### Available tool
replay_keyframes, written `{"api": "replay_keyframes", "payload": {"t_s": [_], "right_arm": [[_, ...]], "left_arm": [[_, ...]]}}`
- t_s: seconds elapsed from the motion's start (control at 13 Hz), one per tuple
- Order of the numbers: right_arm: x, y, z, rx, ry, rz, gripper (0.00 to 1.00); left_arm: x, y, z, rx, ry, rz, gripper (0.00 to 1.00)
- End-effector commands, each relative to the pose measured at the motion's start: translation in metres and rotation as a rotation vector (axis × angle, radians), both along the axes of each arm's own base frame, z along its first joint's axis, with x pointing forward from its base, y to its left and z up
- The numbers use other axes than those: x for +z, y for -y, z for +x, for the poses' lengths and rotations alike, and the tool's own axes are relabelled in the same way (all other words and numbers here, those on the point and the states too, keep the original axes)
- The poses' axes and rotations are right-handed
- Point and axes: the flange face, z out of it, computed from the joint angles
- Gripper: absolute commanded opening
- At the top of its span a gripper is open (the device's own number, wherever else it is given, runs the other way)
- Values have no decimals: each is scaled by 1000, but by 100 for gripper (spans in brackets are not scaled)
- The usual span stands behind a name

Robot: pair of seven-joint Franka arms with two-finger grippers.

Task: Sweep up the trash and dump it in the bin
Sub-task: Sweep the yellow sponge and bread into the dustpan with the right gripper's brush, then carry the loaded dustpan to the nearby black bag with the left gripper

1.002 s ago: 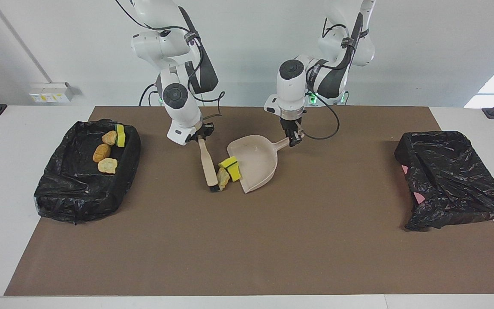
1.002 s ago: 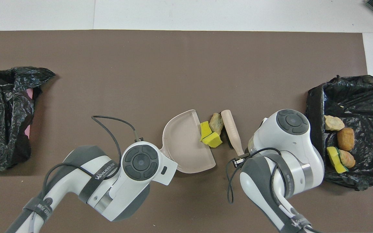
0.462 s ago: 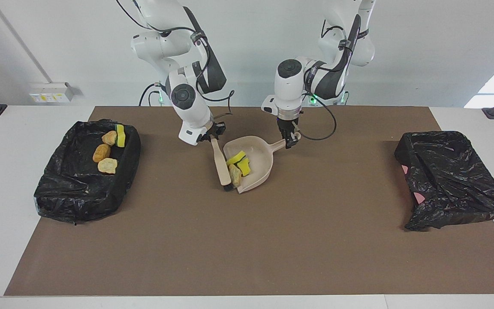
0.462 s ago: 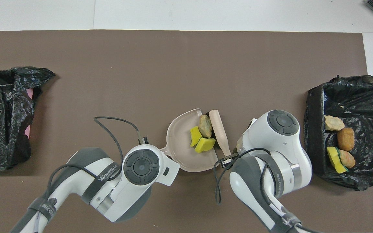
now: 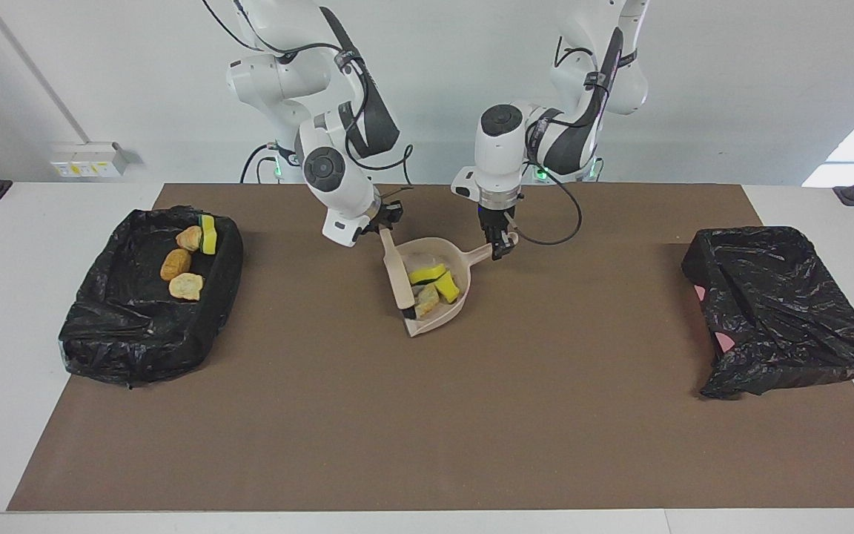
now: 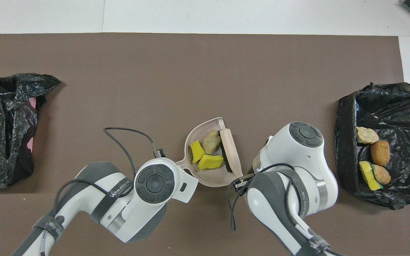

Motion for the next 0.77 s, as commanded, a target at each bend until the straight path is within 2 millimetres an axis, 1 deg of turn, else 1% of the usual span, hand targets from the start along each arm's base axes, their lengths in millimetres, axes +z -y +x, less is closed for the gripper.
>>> {"api": "replay_keyframes", "payload": {"t_s": [0.0,0.08,0.15,0.23,0.31,0.39,0.46,0.54,0.69], "right_arm": [[19,22,3,-23,-42,72,0],[26,28,1,-41,-66,101,0],[36,28,-2,-29,-63,107,0],[47,31,-1,-20,-39,103,0],[54,36,2,-8,-38,90,0],[62,44,6,20,-32,42,0],[71,50,9,51,-12,-19,0],[78,54,7,69,-9,-62,0],[83,56,3,34,-14,-115,0]], "left_arm": [[-2,-4,5,7,26,-20,0],[-3,-12,12,25,28,-26,0],[-4,-12,13,26,30,-29,0],[-4,-14,15,28,31,-29,0],[-3,-17,21,48,31,-37,0],[-6,-26,34,89,9,-50,0],[1,-28,45,66,6,-66,0],[6,-34,57,48,-6,-71,0],[27,-60,87,43,-48,-62,0]]}}
